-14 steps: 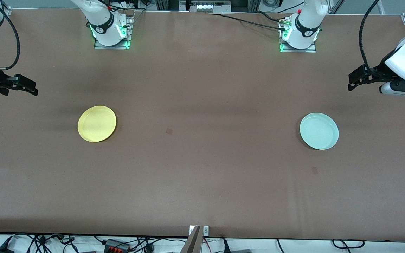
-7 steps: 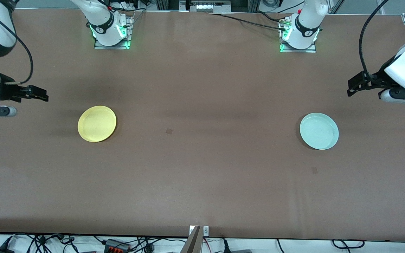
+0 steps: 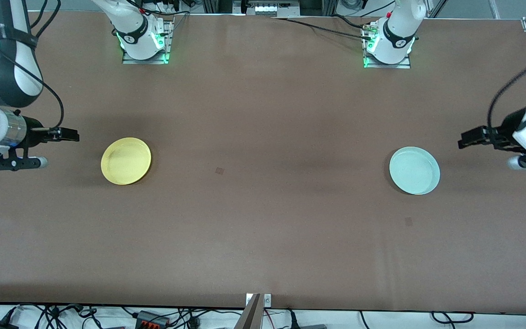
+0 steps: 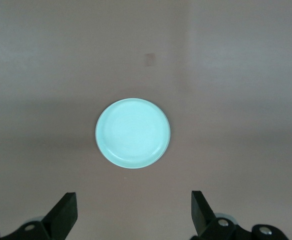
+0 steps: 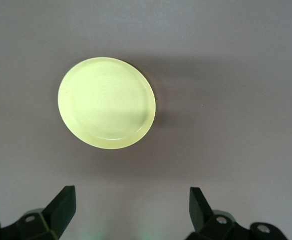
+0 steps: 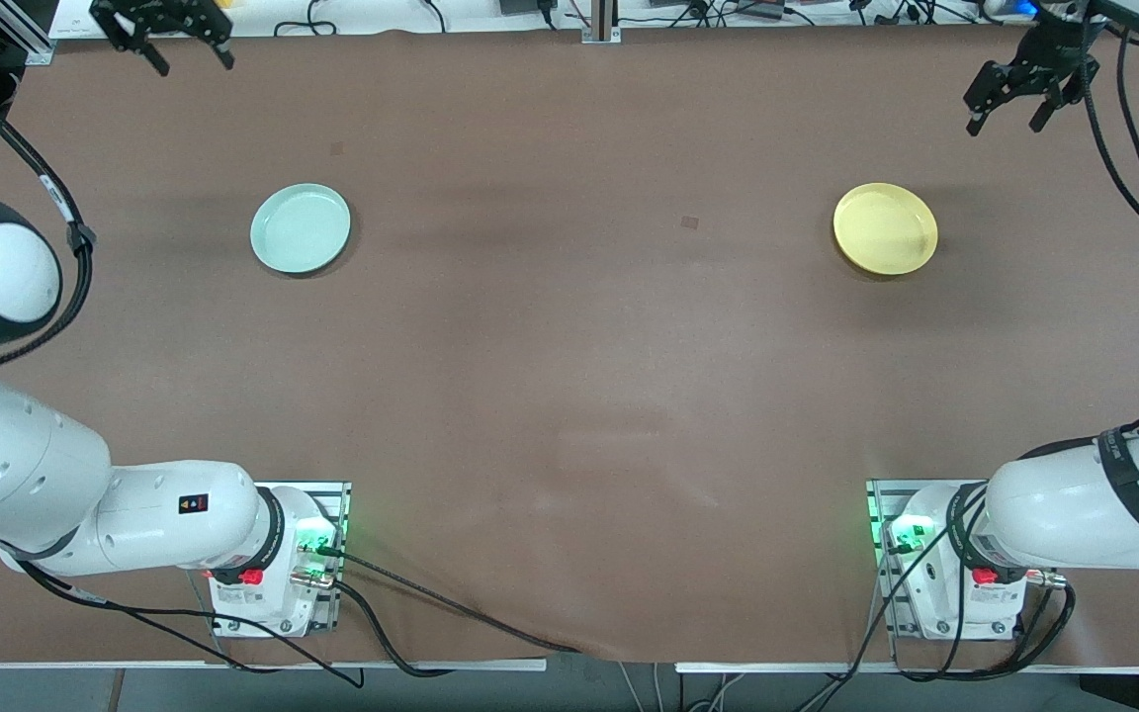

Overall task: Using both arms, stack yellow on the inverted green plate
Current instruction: 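Reach the right gripper to the yellow plate while the left gripper reaches the green plate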

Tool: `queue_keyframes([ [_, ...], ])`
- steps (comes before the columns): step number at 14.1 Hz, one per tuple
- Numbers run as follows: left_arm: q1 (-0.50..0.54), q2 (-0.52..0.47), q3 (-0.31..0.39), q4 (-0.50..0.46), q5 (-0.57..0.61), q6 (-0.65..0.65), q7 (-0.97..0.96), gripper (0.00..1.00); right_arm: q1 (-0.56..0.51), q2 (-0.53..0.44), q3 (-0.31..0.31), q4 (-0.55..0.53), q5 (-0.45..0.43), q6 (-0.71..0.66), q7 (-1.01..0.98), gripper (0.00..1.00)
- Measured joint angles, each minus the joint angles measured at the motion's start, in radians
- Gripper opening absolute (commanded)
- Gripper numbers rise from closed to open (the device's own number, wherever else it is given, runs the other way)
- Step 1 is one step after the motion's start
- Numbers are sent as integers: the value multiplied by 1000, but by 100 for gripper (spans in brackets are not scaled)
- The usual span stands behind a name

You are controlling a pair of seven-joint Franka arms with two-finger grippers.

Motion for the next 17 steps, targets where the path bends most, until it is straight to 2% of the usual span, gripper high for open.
queue_keyframes([
  [5,95,205,2,1,-6,30,130,100,-1,108,0,0,0,23,0,100],
  [7,114,282,2,0,-12,114,227,100,-1,149,0,0,2,32,0,100],
  [9,135,338,1,-24,-83,224,321,99,-3,197,-1,-1,2,41,0,100],
  [11,152,366,0,-94,-158,338,424,82,-16,250,-2,-1,2,85,0,100],
  [13,156,377,-1,-172,-175,439,504,80,-43,293,-4,0,2,146,0,100],
  [15,156,386,-5,-215,-176,504,575,58,-61,322,-4,1,4,177,0,100],
  [17,156,394,-7,-222,-176,516,647,47,-62,339,-2,1,27,200,0,100],
])
